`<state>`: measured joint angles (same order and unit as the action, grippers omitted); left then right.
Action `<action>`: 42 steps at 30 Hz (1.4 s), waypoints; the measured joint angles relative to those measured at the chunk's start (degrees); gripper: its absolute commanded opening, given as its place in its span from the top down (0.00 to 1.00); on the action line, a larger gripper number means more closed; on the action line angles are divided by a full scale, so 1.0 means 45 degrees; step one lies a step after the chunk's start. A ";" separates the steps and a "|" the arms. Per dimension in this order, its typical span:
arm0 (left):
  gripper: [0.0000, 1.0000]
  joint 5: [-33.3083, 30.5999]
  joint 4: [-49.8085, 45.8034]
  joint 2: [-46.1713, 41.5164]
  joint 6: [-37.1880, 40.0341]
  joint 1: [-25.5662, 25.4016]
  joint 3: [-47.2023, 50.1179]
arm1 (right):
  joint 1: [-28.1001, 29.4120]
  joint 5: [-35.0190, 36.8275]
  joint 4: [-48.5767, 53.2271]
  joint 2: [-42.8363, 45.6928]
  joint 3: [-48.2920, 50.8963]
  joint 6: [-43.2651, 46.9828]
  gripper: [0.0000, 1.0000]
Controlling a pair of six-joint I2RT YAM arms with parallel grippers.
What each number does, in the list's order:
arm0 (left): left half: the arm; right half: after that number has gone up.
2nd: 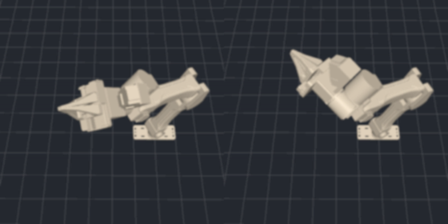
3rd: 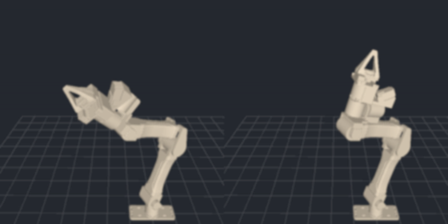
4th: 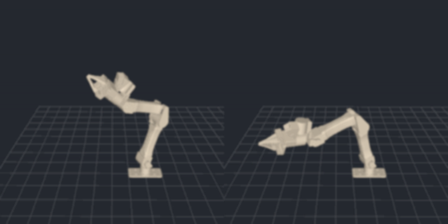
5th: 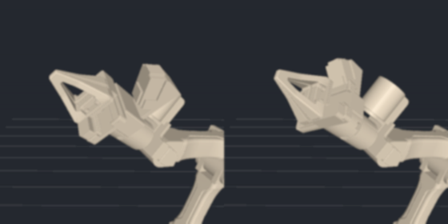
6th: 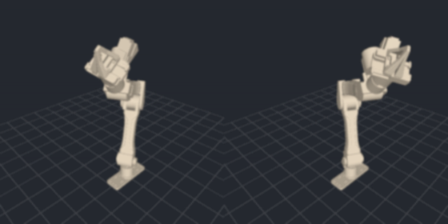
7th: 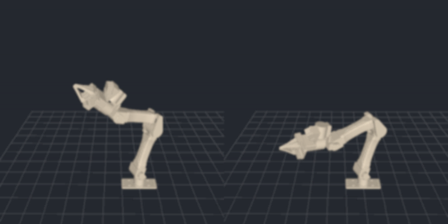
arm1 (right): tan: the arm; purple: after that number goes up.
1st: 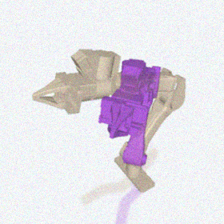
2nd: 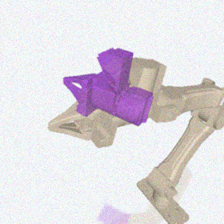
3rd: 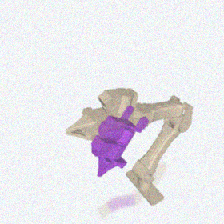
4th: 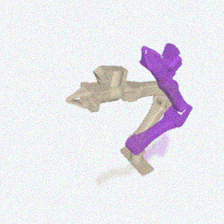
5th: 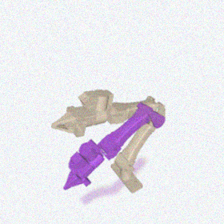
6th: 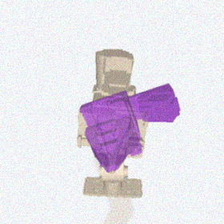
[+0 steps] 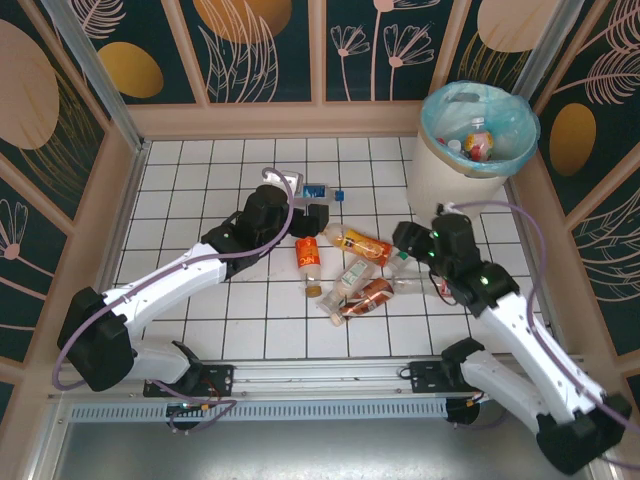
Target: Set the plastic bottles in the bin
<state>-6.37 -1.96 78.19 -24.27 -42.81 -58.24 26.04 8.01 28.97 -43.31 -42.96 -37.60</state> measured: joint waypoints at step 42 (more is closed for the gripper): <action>0.12 0.1982 0.1433 0.4294 0.3526 -0.3016 -0.2871 | -1.1186 -0.0884 -0.1909 -0.0651 0.4357 -0.4726 0.18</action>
<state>2.55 4.49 97.51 -8.40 -56.38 -71.16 -24.29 4.03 20.38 -46.24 -23.35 -58.87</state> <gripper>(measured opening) 0.876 0.814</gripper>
